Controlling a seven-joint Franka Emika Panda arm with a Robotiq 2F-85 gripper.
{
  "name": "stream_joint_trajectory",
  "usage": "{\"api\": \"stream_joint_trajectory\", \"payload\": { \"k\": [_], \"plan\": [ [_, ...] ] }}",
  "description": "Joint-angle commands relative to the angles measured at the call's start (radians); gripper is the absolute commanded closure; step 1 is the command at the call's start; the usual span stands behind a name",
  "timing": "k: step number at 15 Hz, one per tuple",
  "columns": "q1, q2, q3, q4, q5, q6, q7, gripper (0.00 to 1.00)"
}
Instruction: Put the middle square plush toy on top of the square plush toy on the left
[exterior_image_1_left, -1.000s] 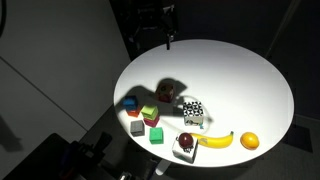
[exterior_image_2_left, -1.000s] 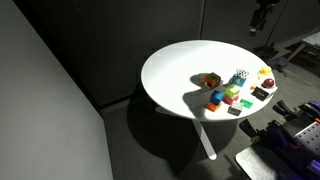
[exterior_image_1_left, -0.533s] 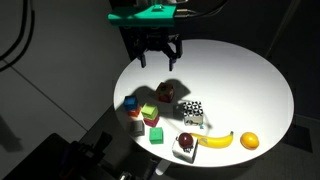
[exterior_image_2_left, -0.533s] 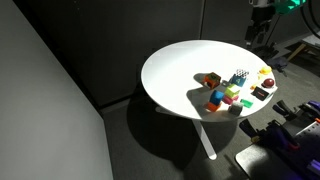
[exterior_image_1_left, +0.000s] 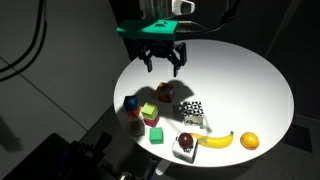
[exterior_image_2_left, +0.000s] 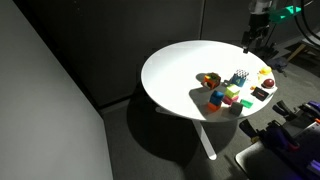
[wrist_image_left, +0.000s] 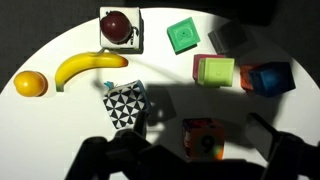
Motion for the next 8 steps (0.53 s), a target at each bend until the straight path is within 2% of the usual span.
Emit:
{"api": "stream_joint_trajectory", "payload": {
  "k": [1,8],
  "plan": [
    [-0.011,0.0,0.009,0.004,-0.013,0.041,0.042,0.0],
    [-0.013,0.0,0.013,0.002,-0.005,0.041,0.032,0.0]
  ]
}}
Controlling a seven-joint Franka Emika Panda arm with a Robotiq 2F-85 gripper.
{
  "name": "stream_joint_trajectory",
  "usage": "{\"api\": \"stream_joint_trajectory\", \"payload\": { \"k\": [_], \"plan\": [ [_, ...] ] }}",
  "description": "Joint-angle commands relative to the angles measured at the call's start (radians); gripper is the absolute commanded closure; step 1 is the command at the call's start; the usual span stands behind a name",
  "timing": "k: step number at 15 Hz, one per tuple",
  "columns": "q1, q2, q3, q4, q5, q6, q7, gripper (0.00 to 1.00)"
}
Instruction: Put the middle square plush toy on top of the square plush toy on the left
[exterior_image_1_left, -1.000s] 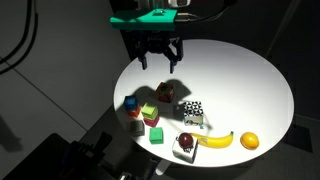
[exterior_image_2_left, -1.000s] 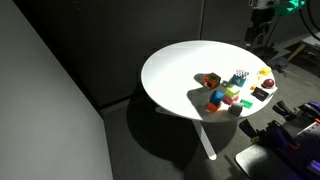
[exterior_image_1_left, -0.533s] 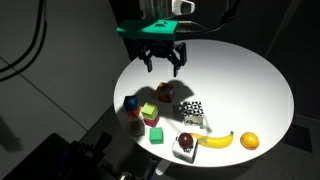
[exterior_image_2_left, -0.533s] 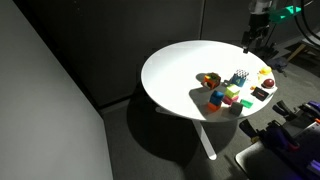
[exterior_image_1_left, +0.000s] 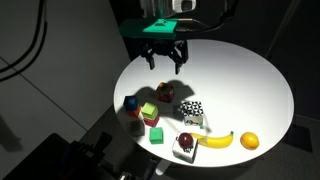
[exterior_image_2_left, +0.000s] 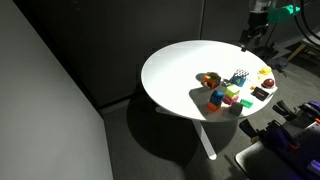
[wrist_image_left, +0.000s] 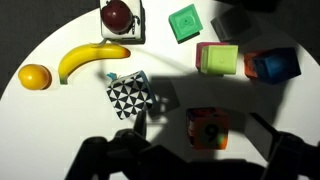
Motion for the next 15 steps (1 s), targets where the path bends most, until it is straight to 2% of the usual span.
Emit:
{"api": "stream_joint_trajectory", "payload": {
  "k": [1,6,15],
  "plan": [
    [-0.013,0.0,0.013,0.002,-0.004,-0.003,0.003,0.0],
    [-0.013,0.0,0.013,0.002,-0.004,-0.003,0.004,0.0],
    [-0.057,0.049,0.009,-0.015,0.016,0.083,-0.069,0.0]
  ]
}}
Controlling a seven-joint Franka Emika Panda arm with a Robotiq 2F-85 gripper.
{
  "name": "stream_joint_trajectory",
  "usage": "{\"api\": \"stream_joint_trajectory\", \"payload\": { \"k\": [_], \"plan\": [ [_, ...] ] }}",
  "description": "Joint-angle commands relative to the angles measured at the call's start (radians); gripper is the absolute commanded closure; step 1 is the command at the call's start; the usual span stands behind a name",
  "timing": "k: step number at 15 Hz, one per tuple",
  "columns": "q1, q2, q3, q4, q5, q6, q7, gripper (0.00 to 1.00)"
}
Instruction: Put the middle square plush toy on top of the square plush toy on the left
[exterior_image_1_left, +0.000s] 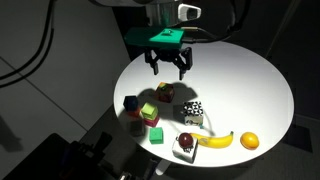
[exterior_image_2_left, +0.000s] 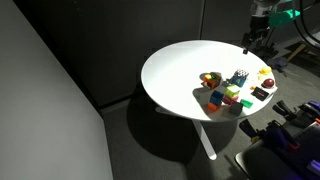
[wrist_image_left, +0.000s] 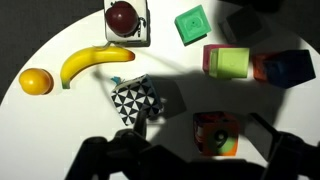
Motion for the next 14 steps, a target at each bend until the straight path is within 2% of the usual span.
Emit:
{"api": "stream_joint_trajectory", "payload": {
  "k": [1,8,14],
  "plan": [
    [-0.038,0.032,0.01,-0.004,0.02,0.062,-0.062,0.0],
    [-0.093,0.145,0.021,0.011,0.024,0.179,-0.156,0.0],
    [-0.149,0.264,0.043,0.069,0.013,0.233,-0.24,0.0]
  ]
}}
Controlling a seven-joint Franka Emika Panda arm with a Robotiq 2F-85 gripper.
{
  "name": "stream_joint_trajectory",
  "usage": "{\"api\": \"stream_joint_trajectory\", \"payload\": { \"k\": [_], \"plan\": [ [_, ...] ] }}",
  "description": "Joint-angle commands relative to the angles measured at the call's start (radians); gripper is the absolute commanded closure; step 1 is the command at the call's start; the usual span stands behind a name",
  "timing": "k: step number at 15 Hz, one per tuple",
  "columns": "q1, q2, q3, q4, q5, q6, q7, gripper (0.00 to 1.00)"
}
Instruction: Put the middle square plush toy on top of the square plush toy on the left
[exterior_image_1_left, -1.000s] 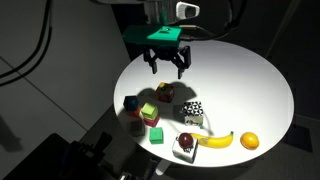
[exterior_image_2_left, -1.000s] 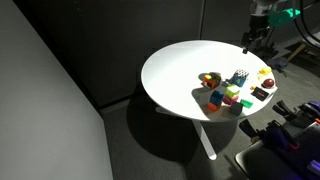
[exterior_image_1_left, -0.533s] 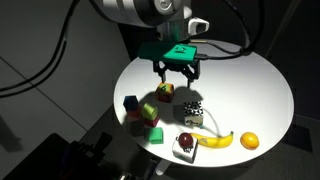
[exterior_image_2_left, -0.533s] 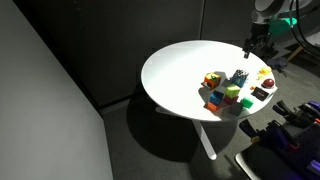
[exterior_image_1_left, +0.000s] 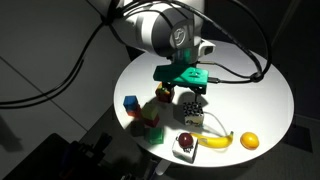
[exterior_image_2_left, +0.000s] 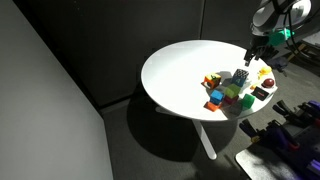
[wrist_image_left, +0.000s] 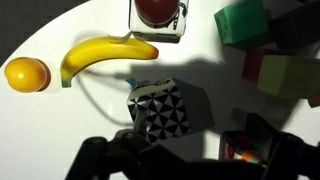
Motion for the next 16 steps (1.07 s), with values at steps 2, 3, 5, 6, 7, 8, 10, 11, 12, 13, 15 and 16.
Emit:
{"api": "stream_joint_trajectory", "payload": {
  "k": [2,3,5,6,7,8,10,11,12,13,15,16],
  "plan": [
    [-0.052,0.096,0.033,0.087,0.001,0.016,-0.07,0.0],
    [-0.058,0.116,0.037,0.106,-0.002,0.015,-0.077,0.0],
    [-0.061,0.152,0.042,0.144,-0.011,0.014,-0.086,0.0],
    [-0.058,0.172,0.042,0.166,-0.018,0.015,-0.083,0.0],
    [-0.056,0.189,0.042,0.187,-0.023,0.014,-0.084,0.0],
    [-0.052,0.208,0.042,0.208,-0.029,0.011,-0.082,0.0],
    [-0.047,0.244,0.043,0.248,-0.044,0.012,-0.078,0.0],
    [-0.046,0.263,0.044,0.266,-0.05,0.012,-0.077,0.0],
    [-0.046,0.279,0.045,0.282,-0.056,0.011,-0.078,0.0],
    [-0.046,0.293,0.046,0.295,-0.061,0.011,-0.078,0.0],
    [-0.047,0.32,0.045,0.315,-0.071,0.018,-0.078,0.0],
    [-0.048,0.331,0.045,0.322,-0.076,0.018,-0.079,0.0]
  ]
}}
